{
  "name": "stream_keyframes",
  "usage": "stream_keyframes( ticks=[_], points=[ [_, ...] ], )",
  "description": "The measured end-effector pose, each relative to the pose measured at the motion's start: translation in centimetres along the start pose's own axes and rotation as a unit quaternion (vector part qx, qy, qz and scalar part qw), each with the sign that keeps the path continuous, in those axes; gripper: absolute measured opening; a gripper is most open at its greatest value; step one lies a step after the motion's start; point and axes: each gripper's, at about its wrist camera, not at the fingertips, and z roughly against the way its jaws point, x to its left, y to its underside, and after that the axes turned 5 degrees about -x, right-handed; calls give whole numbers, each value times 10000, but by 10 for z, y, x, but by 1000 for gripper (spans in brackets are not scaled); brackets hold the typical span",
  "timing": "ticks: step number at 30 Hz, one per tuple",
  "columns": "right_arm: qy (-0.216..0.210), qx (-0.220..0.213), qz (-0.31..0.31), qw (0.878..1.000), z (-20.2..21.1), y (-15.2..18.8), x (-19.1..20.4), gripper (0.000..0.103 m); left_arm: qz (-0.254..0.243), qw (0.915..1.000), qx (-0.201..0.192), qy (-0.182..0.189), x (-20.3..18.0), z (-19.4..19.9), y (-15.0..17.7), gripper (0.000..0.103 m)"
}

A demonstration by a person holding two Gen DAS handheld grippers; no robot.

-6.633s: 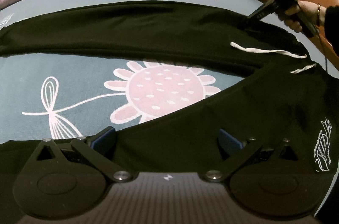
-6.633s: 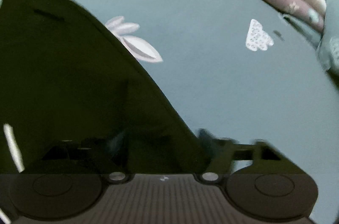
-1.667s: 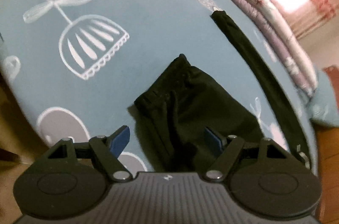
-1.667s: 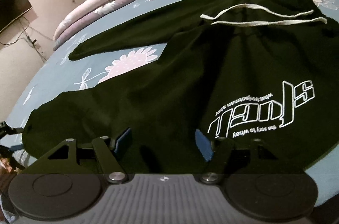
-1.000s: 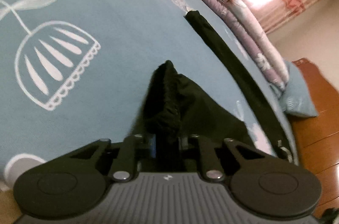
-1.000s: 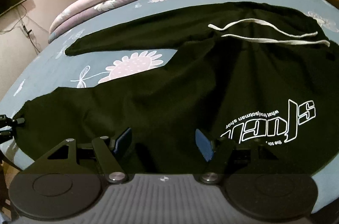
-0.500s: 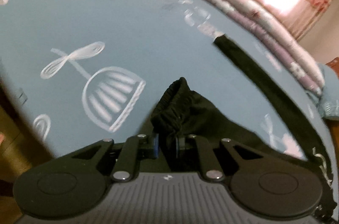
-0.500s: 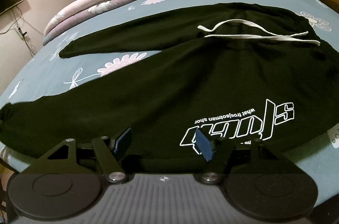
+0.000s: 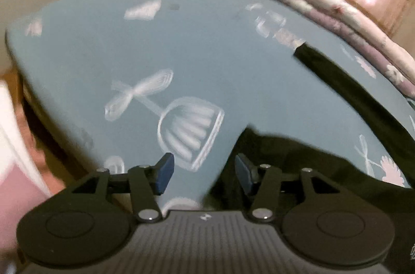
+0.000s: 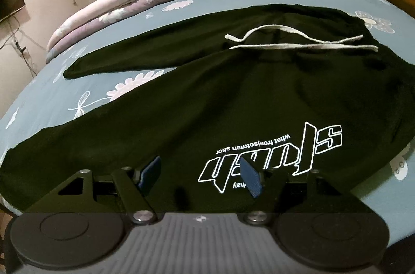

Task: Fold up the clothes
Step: 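Open the left gripper to release the cuff beside the pants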

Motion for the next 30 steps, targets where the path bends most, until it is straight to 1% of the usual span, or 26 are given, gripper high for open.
stream_keyframes(
  ticks=[1,2,4,6,7,8,9,10,11,12,14,15,17,19,20,22,23,24,25,26,27,29,30],
  points=[
    [-15,11,-17,10000,-1,0,0,72,-90,9999,-72,96,-6,1,-7,51],
    [-25,22,-12,10000,-2,0,1,72,-227,9993,-87,266,-15,-1,-14,52],
    [-37,39,34,10000,-3,1,4,72,-725,9952,77,654,-44,-15,-25,54],
    [-39,51,83,9999,-3,1,6,72,-1370,9854,341,948,-80,-39,-31,54],
    [-38,55,103,9999,-4,1,8,72,-1676,9798,446,993,-98,-51,-32,54],
    [-29,53,125,9999,-4,0,8,72,-2040,9723,500,1024,-117,-61,-29,54],
    [-18,49,147,9999,-3,0,8,73,-2400,9634,547,1061,-136,-71,-27,54],
    [-7,46,169,9998,-3,-1,9,73,-2749,9527,537,1175,-152,-78,-25,54],
    [12,46,183,9998,-3,-1,8,73,-3095,9400,514,1340,-168,-82,-21,54],
    [34,46,183,9998,-4,-1,8,74,-3443,9250,491,1534,-183,-86,-17,54],
    [58,52,170,9998,-6,-2,6,76,-4055,8958,414,1770,-203,-90,-8,54],
    [63,63,150,9998,-7,-2,5,76,-4397,8787,399,1817,-213,-93,-3,54],
    [61,91,110,9999,-10,-2,3,76,-4910,8499,430,1864,-226,-98,5,54],
    [61,126,82,9999,-14,-1,2,76,-5196,8318,550,1874,-238,-106,8,54],
    [67,133,87,9999,-15,0,2,77,-5252,8275,638,1878,-239,-114,8,55],
    [78,135,146,9998,-17,0,3,77,-5129,8309,913,1955,-241,-124,5,51],
    [81,131,190,9997,-17,0,4,77,-5061,8325,1043,1997,-242,-128,3,38],
    [80,124,223,9996,-17,0,5,77,-4951,8362,1104,2085,-241,-128,1,19],
    [77,117,253,9996,-17,0,5,77,-4849,8397,1151,2156,-241,-127,-2,12],
    [83,111,252,9996,-17,-1,5,77,-4837,8434,1082,2073,-240,-125,0,6],
    [93,102,233,9996,-18,-1,4,77,-4755,8503,1041,2000,-239,-125,1,3],
    [122,64,168,9998,-19,-1,2,77,-4531,8665,960,1862,-235,-123,0,1],
    [122,58,147,9998,-19,-1,2,77,-4433,8752,862,1735,-234,-123,-2,1]
  ],
)
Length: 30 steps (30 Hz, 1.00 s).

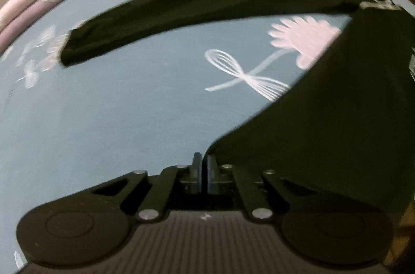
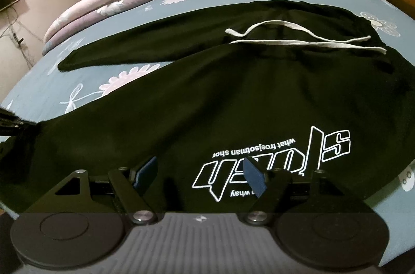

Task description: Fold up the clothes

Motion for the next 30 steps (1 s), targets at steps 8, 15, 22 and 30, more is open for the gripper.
stream_keyframes(
  ticks=[8,15,22,30],
  points=[
    [41,-77,-82,9999,4,-1,-4,77,828,9959,-70,-369,34,2,12,6],
    [49,-60,-55,10000,1,0,-2,78,-41,9975,-300,638,3,11,0,38],
    [9,-50,-7,10000,1,1,-2,78,-355,9981,79,498,-11,-10,-1,35],
    [-13,-119,-11,9999,2,3,-3,78,-83,9979,116,-631,-19,-1,3,0]
  ],
)
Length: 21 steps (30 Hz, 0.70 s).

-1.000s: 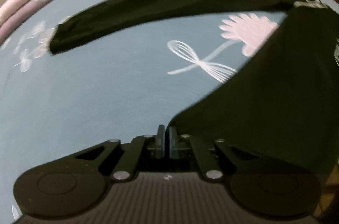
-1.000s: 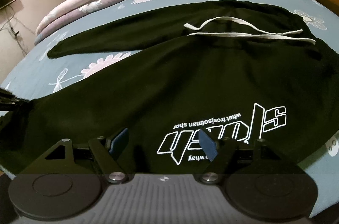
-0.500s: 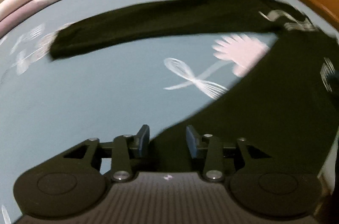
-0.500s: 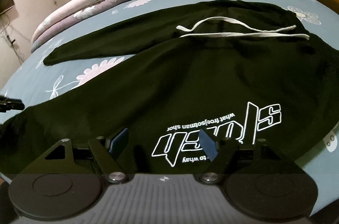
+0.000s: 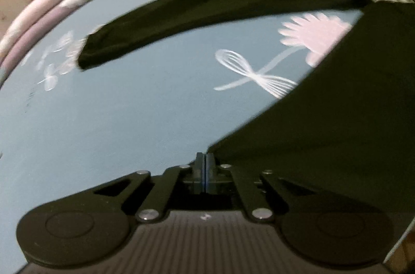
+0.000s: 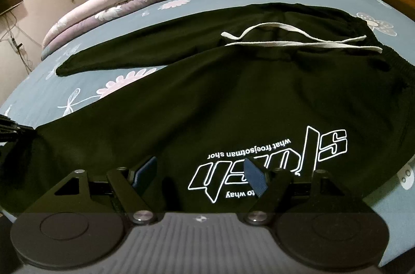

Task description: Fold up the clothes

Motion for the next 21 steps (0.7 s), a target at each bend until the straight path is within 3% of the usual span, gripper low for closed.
stream_keyframes(
  ticks=[2,4,7,10,12,14,15,18,21],
  points=[
    [-15,-13,-22,10000,1,0,-2,78,112,9987,151,-473,8,-6,1,0],
    [-22,-50,-51,10000,5,-1,-4,78,303,9975,307,-556,20,-10,5,0],
    [-165,-109,-84,9998,10,-1,-7,78,614,9979,-89,-179,25,14,3,5],
    [-378,-67,-15,9993,12,0,-2,78,431,9979,-466,95,1,42,-5,8],
    [-551,-79,177,9983,13,1,8,75,186,9963,-578,612,-27,56,-8,13],
    [-724,-91,465,9962,16,2,18,54,-164,9912,-595,1167,-60,66,-9,18],
    [-816,-57,695,9942,18,2,23,50,-344,9872,-599,1437,-76,71,-9,21],
    [-1102,124,1547,9817,23,3,38,44,-994,9751,-490,1922,-126,80,-1,22],
    [-1341,415,2661,9537,27,7,53,44,-1599,9646,-357,2066,-161,78,12,31]
  ],
)
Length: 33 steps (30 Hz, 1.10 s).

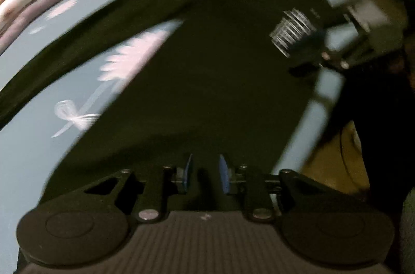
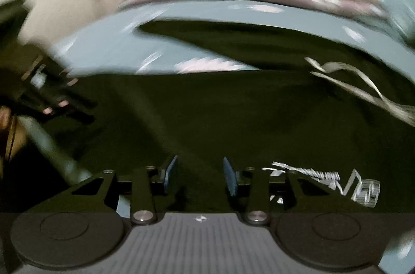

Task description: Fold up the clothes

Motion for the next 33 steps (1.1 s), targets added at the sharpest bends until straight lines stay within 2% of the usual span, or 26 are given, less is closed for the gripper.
stream_keyframes(
  ticks=[3,5,8,10,12,14,16,18,19,22,25,26,29,33],
  points=[
    [-222,336,1027,9939,-4,-4,14,44,-272,9992,277,17,-16,-18,6,36],
    [-399,538,1509,9863,-8,-7,21,44,-157,9995,274,69,-15,-20,6,36],
    [-761,620,2266,9690,-11,-9,36,44,-19,9997,224,110,-11,-15,4,38],
    [-745,722,2642,9589,-20,-10,44,44,-17,9994,334,84,-9,-18,6,38],
    [-870,821,2714,9550,-26,-15,46,44,-1,9994,332,103,-8,-16,7,38],
    [-1224,807,2622,9538,-26,-22,46,44,23,9994,318,129,-7,-15,7,38],
    [-1328,766,2811,9473,-26,-24,52,44,55,9994,293,163,-4,-12,6,39],
    [-1247,868,3045,9403,-33,-23,55,39,84,9994,269,195,-2,-10,5,39],
    [-1215,949,3144,9367,-37,-21,55,32,62,9994,272,190,-1,-12,6,39],
    [-1413,1026,3035,9367,-40,-26,52,13,14,9995,248,173,-1,-11,6,39],
    [-1459,1064,3055,9349,-44,-27,51,12,15,9994,221,254,-3,-10,9,39],
    [-1496,1061,3079,9336,-43,-27,52,5,-1,9994,214,273,-3,-9,9,40],
    [-1627,1063,3111,9303,-37,-26,54,2,-22,9995,192,249,-3,-8,9,48],
    [-1882,978,2776,9370,-18,-35,47,2,35,9997,118,231,-2,0,9,49]
  ],
)
